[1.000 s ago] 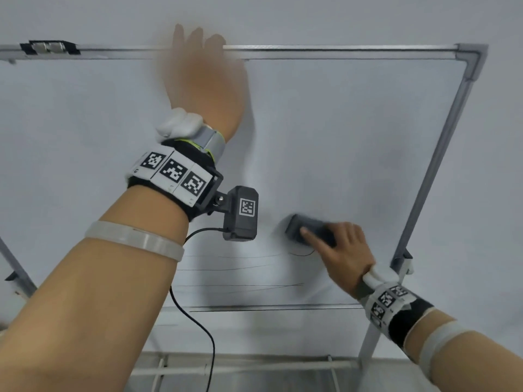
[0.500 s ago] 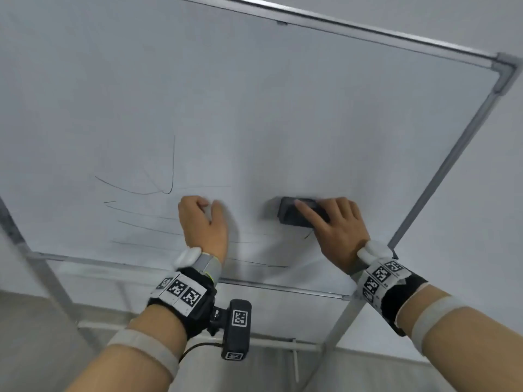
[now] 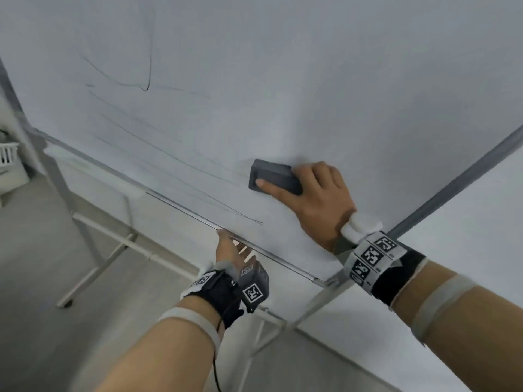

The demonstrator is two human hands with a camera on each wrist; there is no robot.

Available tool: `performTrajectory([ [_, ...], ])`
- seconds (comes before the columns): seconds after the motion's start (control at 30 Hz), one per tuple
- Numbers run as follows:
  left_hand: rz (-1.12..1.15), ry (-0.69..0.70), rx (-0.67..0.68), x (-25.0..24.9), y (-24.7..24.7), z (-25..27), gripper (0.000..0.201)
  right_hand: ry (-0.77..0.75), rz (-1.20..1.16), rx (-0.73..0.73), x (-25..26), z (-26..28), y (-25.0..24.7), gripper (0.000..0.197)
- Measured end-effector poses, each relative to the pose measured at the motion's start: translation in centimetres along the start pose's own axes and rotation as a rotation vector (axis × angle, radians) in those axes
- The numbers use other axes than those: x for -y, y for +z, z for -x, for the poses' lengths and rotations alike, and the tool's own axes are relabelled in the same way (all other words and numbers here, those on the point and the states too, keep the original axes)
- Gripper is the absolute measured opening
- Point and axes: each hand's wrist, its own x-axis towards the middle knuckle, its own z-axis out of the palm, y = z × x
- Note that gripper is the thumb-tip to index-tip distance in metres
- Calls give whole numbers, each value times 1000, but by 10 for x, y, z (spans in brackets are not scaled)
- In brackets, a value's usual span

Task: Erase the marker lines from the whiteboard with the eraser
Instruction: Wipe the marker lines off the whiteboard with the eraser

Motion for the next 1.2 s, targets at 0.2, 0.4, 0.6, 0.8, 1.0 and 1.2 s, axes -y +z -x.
performTrajectory([
  [0.2,131,28,35,14,0,-11,51,-441,-120,259,26,49,47,31],
  [0.4,152,-33,87,8,-6,-14,72,-275,-112,165,31,-38,35,54],
  [0.6,153,-48,18,-14,-23,-23,83,-563,-154,290,48,14,50,31],
  [0.8,213,-63,43,-52,-33,-32,76,-469,-134,297,59,-35,54,37],
  [1.0,150,-86,41,-56,-39,-34,76,-266,-45,290,63,-84,31,66],
  [1.2,118,-131,114,-62,-52,-36,86,-540,-37,488,78,1,36,49],
])
